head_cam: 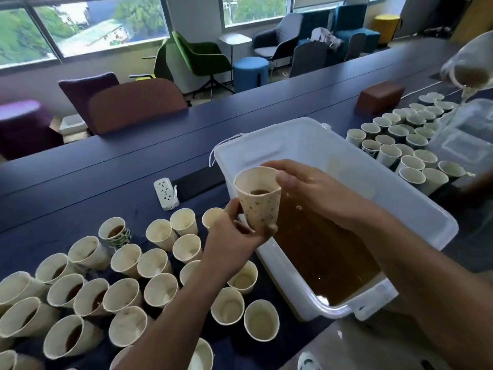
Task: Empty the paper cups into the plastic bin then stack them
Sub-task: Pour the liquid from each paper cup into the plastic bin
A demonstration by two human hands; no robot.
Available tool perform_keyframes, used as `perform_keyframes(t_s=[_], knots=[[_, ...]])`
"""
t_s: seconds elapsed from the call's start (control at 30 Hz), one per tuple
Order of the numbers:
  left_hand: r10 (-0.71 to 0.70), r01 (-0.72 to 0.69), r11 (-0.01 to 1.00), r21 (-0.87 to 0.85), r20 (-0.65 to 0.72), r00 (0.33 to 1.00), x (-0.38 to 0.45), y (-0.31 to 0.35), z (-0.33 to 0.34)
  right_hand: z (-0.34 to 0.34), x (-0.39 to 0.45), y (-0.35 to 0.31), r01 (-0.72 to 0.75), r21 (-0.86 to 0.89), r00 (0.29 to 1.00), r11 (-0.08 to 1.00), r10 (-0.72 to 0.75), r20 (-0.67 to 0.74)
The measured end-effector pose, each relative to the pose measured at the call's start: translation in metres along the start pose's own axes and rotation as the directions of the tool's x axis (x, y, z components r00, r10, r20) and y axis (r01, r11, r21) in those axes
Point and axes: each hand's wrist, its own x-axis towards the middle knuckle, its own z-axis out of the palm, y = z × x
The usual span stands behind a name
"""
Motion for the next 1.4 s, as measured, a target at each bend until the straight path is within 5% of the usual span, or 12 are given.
perform_keyframes(t_s=[0.1,0.3,0.47,0.73,0.97,1.4], knots=[[0.025,-0.026,0.999,0.029,0.023,0.999,0.005,0.006,0.007,0.012,-0.002,0.021,0.023,0.127,1.0,0.992,-0.022,-0.01],[0.068,-0.067,0.987,0.147,-0.003,0.998,0.009,0.008,0.026,0.029,0.004,0.048,0.113,0.175,0.957,0.978,-0.06,-0.285],[0.135,-0.117,0.949,0.291,-0.043,0.99,0.005,0.007,0.026,0.025,0.006,0.052,0.137,0.159,0.933,0.978,-0.073,-0.354],[0.093,-0.086,0.865,0.495,0.01,0.996,-0.003,-0.01,0.012,0.007,0.017,0.086,-0.061,-0.185,0.943,0.981,-0.004,-0.332],[0.019,-0.072,0.819,0.569,0.098,0.995,-0.003,-0.01,0.003,0.002,0.017,0.103,-0.176,-0.305,0.947,0.936,0.076,-0.312],[-0.027,-0.057,0.786,0.615,0.126,0.992,-0.003,-0.008,0.004,0.004,0.019,0.112,-0.33,-0.603,0.94,0.726,0.194,-0.28]])
